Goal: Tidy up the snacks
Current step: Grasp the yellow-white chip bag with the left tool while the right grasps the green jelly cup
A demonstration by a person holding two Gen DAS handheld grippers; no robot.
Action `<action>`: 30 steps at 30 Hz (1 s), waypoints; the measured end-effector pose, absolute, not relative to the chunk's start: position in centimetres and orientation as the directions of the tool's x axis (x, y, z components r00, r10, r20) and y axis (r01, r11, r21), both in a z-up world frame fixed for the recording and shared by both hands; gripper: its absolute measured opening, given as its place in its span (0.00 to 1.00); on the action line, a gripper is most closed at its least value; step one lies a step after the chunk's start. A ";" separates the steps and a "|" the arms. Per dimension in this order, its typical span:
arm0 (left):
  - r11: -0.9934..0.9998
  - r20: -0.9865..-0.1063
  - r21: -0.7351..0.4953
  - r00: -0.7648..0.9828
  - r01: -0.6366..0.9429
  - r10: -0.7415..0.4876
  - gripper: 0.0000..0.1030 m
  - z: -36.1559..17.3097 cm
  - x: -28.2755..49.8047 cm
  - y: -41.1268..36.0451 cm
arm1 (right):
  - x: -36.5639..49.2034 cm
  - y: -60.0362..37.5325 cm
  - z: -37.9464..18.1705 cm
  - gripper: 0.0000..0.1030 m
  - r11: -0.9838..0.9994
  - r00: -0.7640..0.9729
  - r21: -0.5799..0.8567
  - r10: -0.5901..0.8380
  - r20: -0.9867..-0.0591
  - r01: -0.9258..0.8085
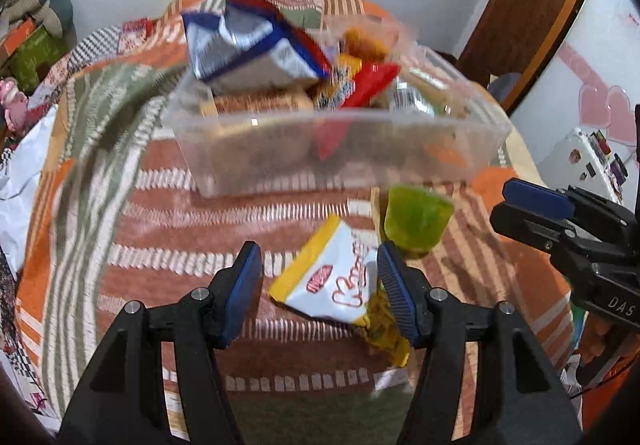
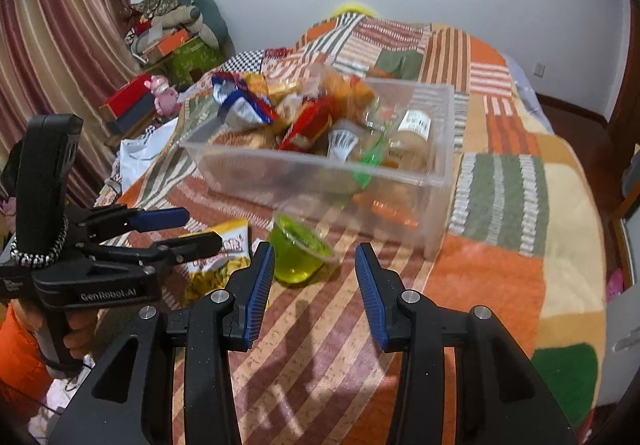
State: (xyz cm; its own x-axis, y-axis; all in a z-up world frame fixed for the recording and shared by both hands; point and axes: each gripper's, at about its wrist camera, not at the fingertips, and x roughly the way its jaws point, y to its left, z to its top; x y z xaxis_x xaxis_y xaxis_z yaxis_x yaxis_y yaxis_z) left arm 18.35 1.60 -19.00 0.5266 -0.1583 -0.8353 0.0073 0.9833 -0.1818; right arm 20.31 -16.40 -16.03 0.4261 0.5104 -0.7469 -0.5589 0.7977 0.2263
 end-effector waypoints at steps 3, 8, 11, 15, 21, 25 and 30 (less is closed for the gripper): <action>0.978 -0.844 -0.209 0.503 0.007 -0.184 0.59 -20.1 18.4 1.5 | 20.3 -15.9 -16.7 0.43 0.791 0.403 0.242 0.517 -0.755 -0.562; 0.966 -0.827 -0.257 0.515 0.010 -0.225 0.59 -20.8 18.0 1.4 | 20.7 -14.7 -17.2 0.47 0.786 0.392 0.236 0.514 -0.763 -0.571; 0.959 -0.816 -0.282 0.523 0.013 -0.247 0.55 -21.0 17.6 1.5 | 20.9 -14.0 -17.6 0.47 0.782 0.383 0.230 0.510 -0.771 -0.579; 0.950 -0.806 -0.312 0.523 0.024 -0.278 0.49 -21.3 16.9 1.6 | 21.1 -13.1 -18.5 0.50 0.780 0.367 0.207 0.489 -0.791 -0.591; 0.934 -0.792 -0.355 0.523 0.024 -0.314 0.40 -21.2 16.6 2.3 | 21.6 -12.5 -19.5 0.53 0.786 0.365 0.175 0.457 -0.811 -0.593; 0.940 -0.789 -0.342 0.539 0.017 -0.296 0.34 -20.6 16.5 2.8 | 21.9 -12.1 -20.1 0.52 0.784 0.342 0.181 0.450 -0.825 -0.595; 0.956 -0.781 -0.295 0.573 0.011 -0.247 0.28 -19.1 15.9 3.2 | 21.8 -12.6 -19.8 0.52 0.782 0.343 0.211 0.476 -0.810 -0.587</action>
